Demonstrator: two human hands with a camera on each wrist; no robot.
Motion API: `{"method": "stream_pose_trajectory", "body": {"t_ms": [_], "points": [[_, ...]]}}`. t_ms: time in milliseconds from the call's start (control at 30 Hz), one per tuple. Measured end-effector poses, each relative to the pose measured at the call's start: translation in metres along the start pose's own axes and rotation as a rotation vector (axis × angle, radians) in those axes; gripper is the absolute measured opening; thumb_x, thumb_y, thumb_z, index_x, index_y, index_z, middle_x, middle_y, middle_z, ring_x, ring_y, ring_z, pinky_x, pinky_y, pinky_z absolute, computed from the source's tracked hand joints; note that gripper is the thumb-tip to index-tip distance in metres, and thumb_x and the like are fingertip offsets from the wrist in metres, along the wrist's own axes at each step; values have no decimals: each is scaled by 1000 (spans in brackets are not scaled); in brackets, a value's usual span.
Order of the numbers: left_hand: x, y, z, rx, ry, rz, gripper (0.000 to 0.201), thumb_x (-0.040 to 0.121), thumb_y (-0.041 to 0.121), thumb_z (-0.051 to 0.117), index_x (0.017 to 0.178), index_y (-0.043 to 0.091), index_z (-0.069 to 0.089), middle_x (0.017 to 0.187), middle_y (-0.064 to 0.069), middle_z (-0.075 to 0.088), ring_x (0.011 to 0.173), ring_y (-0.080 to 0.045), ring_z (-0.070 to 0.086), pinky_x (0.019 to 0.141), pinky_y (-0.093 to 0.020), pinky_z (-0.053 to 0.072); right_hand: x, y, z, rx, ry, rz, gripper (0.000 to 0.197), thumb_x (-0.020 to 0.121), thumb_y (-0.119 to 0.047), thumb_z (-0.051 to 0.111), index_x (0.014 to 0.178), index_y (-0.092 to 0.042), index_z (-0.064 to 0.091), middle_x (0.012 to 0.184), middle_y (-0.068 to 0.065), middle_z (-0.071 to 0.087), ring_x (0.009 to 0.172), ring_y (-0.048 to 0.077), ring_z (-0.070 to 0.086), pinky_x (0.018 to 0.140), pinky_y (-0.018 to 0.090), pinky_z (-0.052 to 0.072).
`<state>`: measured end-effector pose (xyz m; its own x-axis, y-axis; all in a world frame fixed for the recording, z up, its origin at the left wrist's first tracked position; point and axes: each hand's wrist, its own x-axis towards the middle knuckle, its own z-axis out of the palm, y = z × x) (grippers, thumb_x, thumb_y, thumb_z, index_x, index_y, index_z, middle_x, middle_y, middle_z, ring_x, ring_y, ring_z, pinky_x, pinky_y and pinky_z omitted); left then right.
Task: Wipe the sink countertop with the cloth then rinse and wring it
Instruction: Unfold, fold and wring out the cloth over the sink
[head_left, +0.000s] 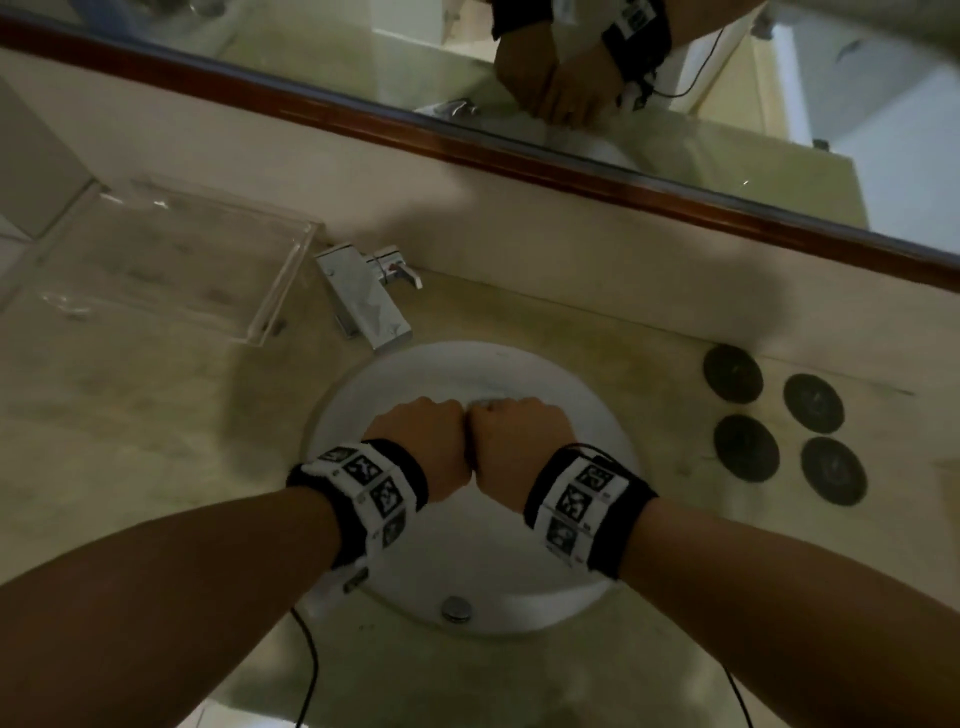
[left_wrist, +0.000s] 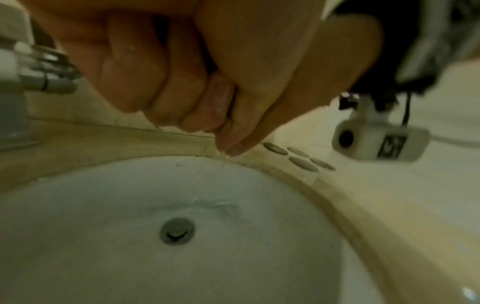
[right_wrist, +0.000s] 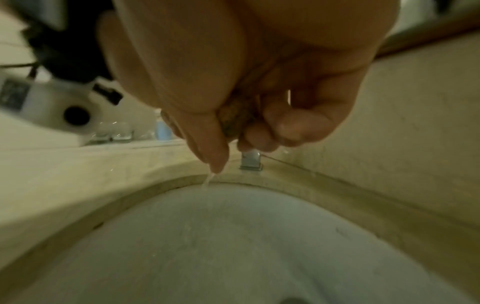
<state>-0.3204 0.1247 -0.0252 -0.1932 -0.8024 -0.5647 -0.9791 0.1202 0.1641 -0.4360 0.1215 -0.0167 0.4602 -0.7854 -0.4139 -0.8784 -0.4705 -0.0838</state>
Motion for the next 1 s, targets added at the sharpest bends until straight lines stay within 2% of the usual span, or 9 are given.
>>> {"method": "stream_pose_trajectory", "body": {"t_ms": [100, 200, 300, 433, 567, 700, 800, 867, 1000], "points": [[-2, 3, -10, -9, -68, 116, 23, 97, 21, 44, 108, 6, 56, 113, -13, 61, 98, -30, 61, 82, -35, 47, -13, -4, 1, -31, 141, -93, 48, 85, -12, 51, 130, -7, 37, 107, 12, 57, 84, 32, 57, 55, 34, 33], [-6, 7, -17, -120, -83, 165, 36, 93, 24, 58, 122, 3, 55, 121, -15, 62, 112, -32, 59, 88, -33, 47, -21, -1, -5, -50, 203, -116, 37, 88, -15, 51, 123, -3, 45, 101, 13, 62, 76, 31, 58, 50, 34, 36], [-10, 14, -22, -61, -113, 129, 32, 89, 24, 64, 114, 5, 58, 112, -12, 62, 106, -29, 61, 82, -33, 47, -27, 0, -19, -41, 136, -41, 15, 92, -18, 44, 101, -7, 51, 80, 6, 59, 63, 25, 50, 56, 34, 39], [-18, 22, -30, 50, -55, 107, 20, 92, 22, 58, 101, 5, 62, 101, -13, 60, 97, -30, 63, 74, -31, 45, -29, -1, -33, -44, 37, 63, 21, 92, -19, 42, 74, -16, 53, 60, -3, 41, 51, 17, 40, 59, 33, 40], [-21, 23, -31, 216, 25, 179, 27, 94, 16, 48, 67, 12, 43, 93, -12, 63, 76, -24, 53, 69, -33, 45, -28, 1, -35, 107, -35, 161, 13, 84, -28, 53, 74, -21, 49, 63, -2, 43, 63, 20, 50, 62, 32, 45], [-26, 25, -37, 319, 68, 214, 7, 93, 15, 50, 90, 12, 56, 95, -11, 64, 84, -26, 61, 68, -34, 43, -28, 4, -33, 283, -124, 235, 13, 84, -29, 55, 77, -21, 48, 78, 1, 53, 71, 22, 54, 67, 33, 49], [-29, 25, -40, 390, 88, 262, 14, 95, 14, 49, 103, 9, 59, 94, -10, 67, 68, -24, 54, 63, -34, 42, -28, 4, -33, 367, -172, 248, 18, 84, -31, 56, 94, -17, 50, 99, 6, 60, 85, 25, 57, 75, 35, 50], [-31, 24, -41, 421, 101, 295, 16, 97, 14, 47, 105, 8, 59, 93, -10, 68, 66, -26, 53, 62, -34, 41, -29, 4, -34, 450, -202, 270, 19, 82, -27, 61, 93, -14, 52, 98, 8, 62, 90, 27, 61, 77, 36, 52], [-35, 24, -44, 488, 124, 375, 20, 100, 18, 42, 108, 8, 57, 99, -10, 69, 83, -29, 67, 64, -34, 40, -27, 3, -28, 650, -241, 309, 20, 70, -18, 70, 87, -10, 63, 93, 11, 67, 88, 28, 64, 82, 43, 57]]}}
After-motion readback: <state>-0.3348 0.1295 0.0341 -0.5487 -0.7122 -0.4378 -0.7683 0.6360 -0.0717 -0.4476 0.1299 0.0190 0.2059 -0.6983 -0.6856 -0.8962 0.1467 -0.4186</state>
